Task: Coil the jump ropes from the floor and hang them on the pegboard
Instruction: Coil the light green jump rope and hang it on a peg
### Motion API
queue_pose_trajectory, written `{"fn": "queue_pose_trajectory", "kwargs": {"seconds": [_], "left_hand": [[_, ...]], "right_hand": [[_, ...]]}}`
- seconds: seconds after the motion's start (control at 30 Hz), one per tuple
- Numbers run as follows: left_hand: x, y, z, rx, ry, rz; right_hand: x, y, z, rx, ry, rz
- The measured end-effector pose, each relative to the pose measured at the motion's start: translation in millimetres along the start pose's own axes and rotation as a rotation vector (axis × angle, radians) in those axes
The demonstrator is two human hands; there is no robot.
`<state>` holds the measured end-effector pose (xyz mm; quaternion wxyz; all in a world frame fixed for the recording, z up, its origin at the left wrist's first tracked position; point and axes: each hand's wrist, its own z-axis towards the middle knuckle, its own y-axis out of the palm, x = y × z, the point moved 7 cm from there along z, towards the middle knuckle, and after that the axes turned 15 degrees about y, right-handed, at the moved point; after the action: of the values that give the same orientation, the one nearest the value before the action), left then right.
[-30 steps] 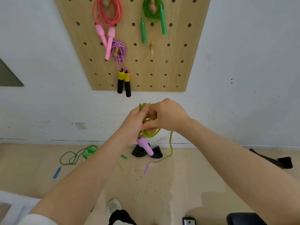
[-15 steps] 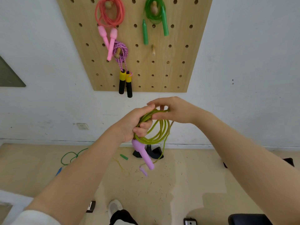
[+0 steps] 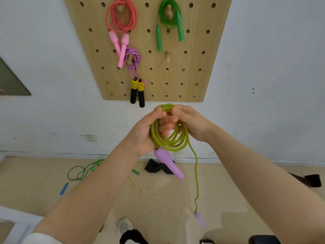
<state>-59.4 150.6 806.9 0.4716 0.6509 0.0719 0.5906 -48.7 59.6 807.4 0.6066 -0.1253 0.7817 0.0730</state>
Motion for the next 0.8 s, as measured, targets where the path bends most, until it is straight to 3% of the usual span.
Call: {"fn": "queue_pose_trajectory", "kwargs": {"seconds": [0.13, 0.2, 0.27, 0.37, 0.47, 0.53, 0.67, 0.73, 0.8], "left_hand": [[26, -23, 3, 0.048, 0.153, -0.459], [40, -45, 3, 0.166, 0.273, -0.449], [42, -58, 2, 0.304, 0.331, -0.288], [29, -62, 3, 0.408, 0.277, 0.037], [18, -60, 3, 0.399, 0.185, 0.515], [10, -54, 3, 0.342, 0.156, 0.761], [-1, -41, 3, 0.271, 0.133, 1.014], [5, -42, 4, 0.285, 0.144, 1.154], [8, -43, 3, 0.267, 0.129, 1.139]], "right_hand": [[35, -25, -7, 0.06, 0.195, -0.243], [59, -45, -10, 0.183, 0.3, -0.319], [74, -55, -7, 0.299, 0.378, -0.518], [78, -40, 9, 0.293, 0.456, -0.952], [73, -14, 17, 0.206, 0.479, -1.209], [58, 9, 15, 0.132, 0.371, -1.348], [20, 52, 2, -0.025, 0.048, -1.364], [3, 45, -2, 0.085, 0.009, -1.361], [-13, 26, -7, 0.295, 0.013, -1.292]]}}
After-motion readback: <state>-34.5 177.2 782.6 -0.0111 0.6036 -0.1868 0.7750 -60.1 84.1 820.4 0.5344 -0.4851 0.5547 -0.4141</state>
